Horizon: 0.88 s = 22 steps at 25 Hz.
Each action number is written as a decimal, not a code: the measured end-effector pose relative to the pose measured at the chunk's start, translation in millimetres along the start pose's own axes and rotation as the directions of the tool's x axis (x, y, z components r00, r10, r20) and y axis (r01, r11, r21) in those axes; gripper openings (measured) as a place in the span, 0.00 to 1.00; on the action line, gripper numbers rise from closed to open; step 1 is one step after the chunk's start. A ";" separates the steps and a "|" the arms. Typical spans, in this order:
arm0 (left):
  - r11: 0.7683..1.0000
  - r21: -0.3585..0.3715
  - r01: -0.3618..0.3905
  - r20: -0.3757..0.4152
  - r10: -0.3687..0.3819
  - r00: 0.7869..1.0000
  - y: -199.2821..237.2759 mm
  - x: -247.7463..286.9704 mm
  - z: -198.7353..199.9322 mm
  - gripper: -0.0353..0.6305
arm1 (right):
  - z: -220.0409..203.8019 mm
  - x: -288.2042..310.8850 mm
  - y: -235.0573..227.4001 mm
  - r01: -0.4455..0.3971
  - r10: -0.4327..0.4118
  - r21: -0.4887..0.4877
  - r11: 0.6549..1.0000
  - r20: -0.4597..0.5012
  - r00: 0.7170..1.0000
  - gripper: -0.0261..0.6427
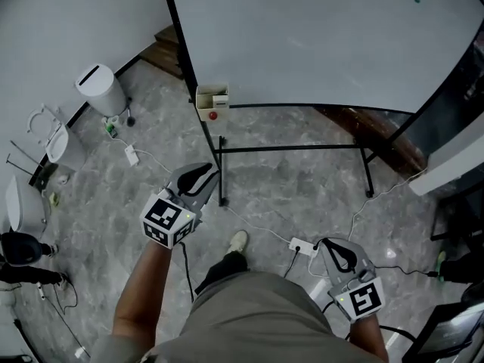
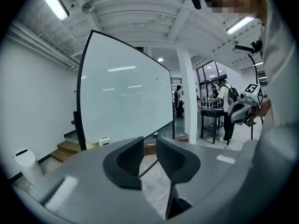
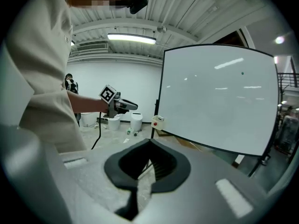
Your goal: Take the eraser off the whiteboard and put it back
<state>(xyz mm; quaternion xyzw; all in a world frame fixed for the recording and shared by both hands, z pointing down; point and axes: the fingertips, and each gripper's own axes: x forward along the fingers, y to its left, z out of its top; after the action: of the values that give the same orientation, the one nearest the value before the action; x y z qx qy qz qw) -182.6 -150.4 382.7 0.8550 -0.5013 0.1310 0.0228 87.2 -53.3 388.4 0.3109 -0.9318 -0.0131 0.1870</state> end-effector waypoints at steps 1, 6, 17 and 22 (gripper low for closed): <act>1.000 0.005 0.009 -0.003 -0.009 1.000 14.4 10.8 0.9 0.20 | 3.9 9.0 -3.5 0.012 -0.012 -0.001 1.000 -0.003 1.000 0.04; 0.998 0.030 0.053 -0.034 -0.052 0.998 82.9 59.7 -5.1 0.24 | 18.2 62.6 -15.7 0.066 -0.064 0.047 0.997 -0.035 0.997 0.04; 0.980 0.130 0.150 -0.144 -0.131 0.981 198.3 156.2 -40.5 0.32 | 39.9 142.8 -24.4 0.184 -0.175 0.086 0.979 -0.107 0.979 0.04; 0.959 0.199 0.201 -0.211 -0.158 0.965 217.3 199.5 -57.7 0.38 | 29.4 147.2 -33.2 0.243 -0.224 0.114 0.963 -0.160 0.961 0.04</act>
<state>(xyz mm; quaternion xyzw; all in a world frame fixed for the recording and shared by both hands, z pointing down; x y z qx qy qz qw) -289.4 -418.3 467.6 0.8776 -0.3994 0.2650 -0.0108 -12.7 -168.7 406.5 0.4306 -0.8712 0.0494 0.2307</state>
